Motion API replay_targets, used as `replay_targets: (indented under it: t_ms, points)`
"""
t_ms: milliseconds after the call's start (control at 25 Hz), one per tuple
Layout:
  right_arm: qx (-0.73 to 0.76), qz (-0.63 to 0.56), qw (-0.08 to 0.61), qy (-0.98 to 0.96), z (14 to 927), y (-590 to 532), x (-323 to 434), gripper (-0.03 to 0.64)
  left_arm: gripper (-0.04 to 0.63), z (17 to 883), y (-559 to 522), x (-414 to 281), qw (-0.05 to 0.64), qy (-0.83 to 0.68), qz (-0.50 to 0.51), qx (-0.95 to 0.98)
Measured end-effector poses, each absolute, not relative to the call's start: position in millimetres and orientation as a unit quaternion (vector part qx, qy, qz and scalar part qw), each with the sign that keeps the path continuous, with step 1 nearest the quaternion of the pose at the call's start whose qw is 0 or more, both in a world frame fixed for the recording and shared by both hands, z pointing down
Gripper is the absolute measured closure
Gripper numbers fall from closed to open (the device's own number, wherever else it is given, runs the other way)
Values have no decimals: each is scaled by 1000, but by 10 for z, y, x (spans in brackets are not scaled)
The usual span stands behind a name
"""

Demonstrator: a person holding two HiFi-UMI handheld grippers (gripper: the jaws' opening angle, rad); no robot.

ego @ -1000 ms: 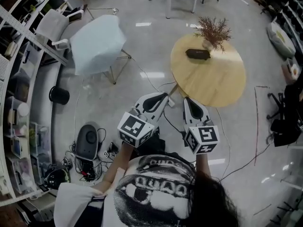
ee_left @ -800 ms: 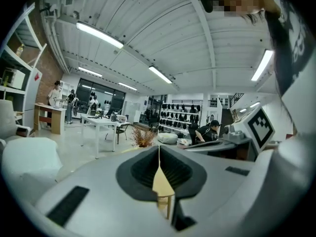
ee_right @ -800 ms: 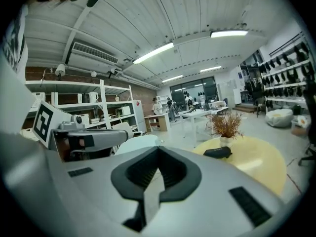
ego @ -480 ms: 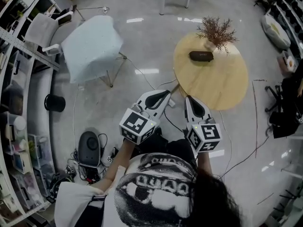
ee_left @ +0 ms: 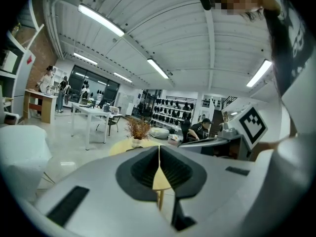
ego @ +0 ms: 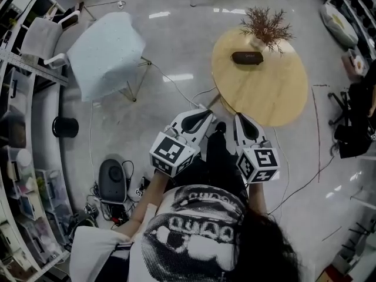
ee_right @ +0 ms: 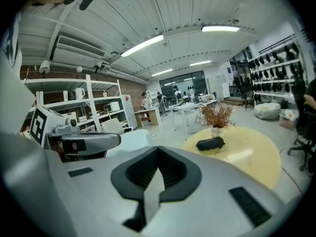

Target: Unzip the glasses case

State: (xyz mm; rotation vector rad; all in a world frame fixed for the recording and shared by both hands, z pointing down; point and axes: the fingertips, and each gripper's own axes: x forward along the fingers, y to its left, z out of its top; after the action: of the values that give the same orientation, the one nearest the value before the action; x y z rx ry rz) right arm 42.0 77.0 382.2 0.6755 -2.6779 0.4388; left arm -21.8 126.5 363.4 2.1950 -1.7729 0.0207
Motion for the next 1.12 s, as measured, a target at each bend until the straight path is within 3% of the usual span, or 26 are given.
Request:
replay_targets:
  t_ms: [480,1120]
  points:
    - [242,177,172,-938,4026,67,275,619,581,3736,701,-468,165,-626,13,762]
    - [282,232,181,-913,4480,-1648,394,618,578,4040,-1009,-706,182,-582,76,789]
